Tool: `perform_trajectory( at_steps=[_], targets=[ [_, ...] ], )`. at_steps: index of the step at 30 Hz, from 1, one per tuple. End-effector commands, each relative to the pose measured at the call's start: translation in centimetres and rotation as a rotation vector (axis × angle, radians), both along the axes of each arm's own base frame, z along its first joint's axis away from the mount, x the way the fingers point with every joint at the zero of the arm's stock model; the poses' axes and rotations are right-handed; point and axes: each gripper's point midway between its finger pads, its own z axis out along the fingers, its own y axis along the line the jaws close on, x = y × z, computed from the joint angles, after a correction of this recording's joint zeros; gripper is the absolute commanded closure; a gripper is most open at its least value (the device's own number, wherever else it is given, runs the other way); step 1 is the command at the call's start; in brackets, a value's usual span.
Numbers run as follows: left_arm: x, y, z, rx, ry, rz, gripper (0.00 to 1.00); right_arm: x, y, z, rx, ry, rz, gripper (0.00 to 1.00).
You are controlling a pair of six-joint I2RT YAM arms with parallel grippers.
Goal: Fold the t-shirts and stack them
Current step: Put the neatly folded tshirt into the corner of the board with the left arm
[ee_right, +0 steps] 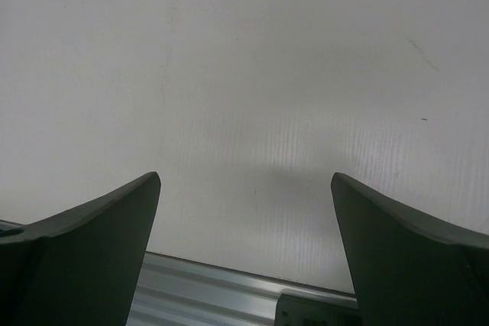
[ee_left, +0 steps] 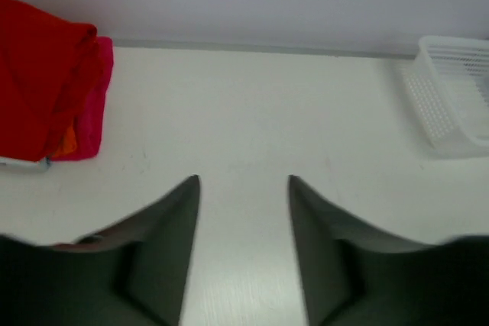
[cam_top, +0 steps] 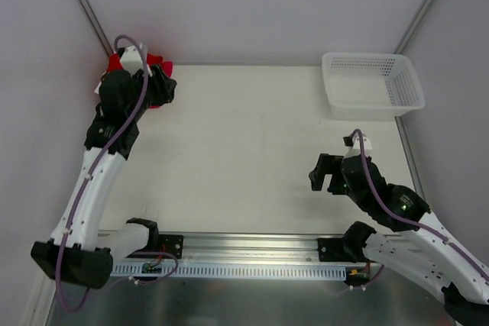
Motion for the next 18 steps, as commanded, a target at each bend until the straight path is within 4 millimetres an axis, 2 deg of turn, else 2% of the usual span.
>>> perform_trajectory(
  at_steps=[1, 2, 3, 4, 5, 6, 8, 9, 12, 13, 16, 18],
  targets=[
    [-4.4, 0.6, -4.8, 0.054, 0.1, -0.021, 0.4, -0.5, -1.9, 0.1, -0.064, 0.01, -0.05, 0.01],
    [-5.9, 0.6, -4.1, 0.065, 0.072, -0.038, 0.01, -0.5, -2.0, -0.2, -0.077, 0.022, -0.053, 0.0],
    [-6.7, 0.7, -4.5, 0.082, 0.083, -0.045, 0.01, -0.5, -1.9, -0.3, -0.082, 0.03, -0.049, 0.01],
    [-7.7, 1.0, -4.1, 0.109, 0.069, -0.05, 0.01, -0.5, -1.7, -0.6, -0.093, 0.045, -0.046, 0.01],
    [-8.5, 2.5, -5.1, 0.146, 0.115, 0.019, 0.01, -0.4, -1.5, -0.6, -0.097, 0.05, -0.043, 0.01],
    [-8.9, 3.7, -5.2, 0.177, 0.126, 0.07, 0.01, -0.4, -1.4, -0.6, -0.099, 0.053, -0.038, 0.01],
    [-10.3, 6.2, -4.5, 0.237, 0.118, 0.182, 0.01, -0.2, -1.0, -0.8, -0.105, 0.069, -0.038, 0.01],
    [-11.0, 8.6, -4.5, 0.274, 0.122, 0.309, 0.01, -0.2, -0.8, -0.9, -0.107, 0.071, -0.034, 0.01],
    [-13.1, 11.4, -3.5, 0.285, 0.101, 0.464, 0.01, 0.1, -0.3, -1.0, -0.116, 0.082, -0.031, 0.01],
    [-14.1, 13.3, -3.4, 0.313, 0.115, 0.566, 0.01, 0.2, -0.2, -0.9, -0.117, 0.083, -0.03, 0.01],
    [-15.8, 15.0, -3.0, 0.317, 0.105, 0.665, 0.01, 0.3, 0.1, -1.3, -0.136, 0.097, -0.027, 0.01],
    [-16.2, 14.0, -3.0, 0.264, 0.09, 0.612, 0.01, 0.2, 0.2, -1.9, -0.145, 0.111, -0.029, 0.01]
  ],
)
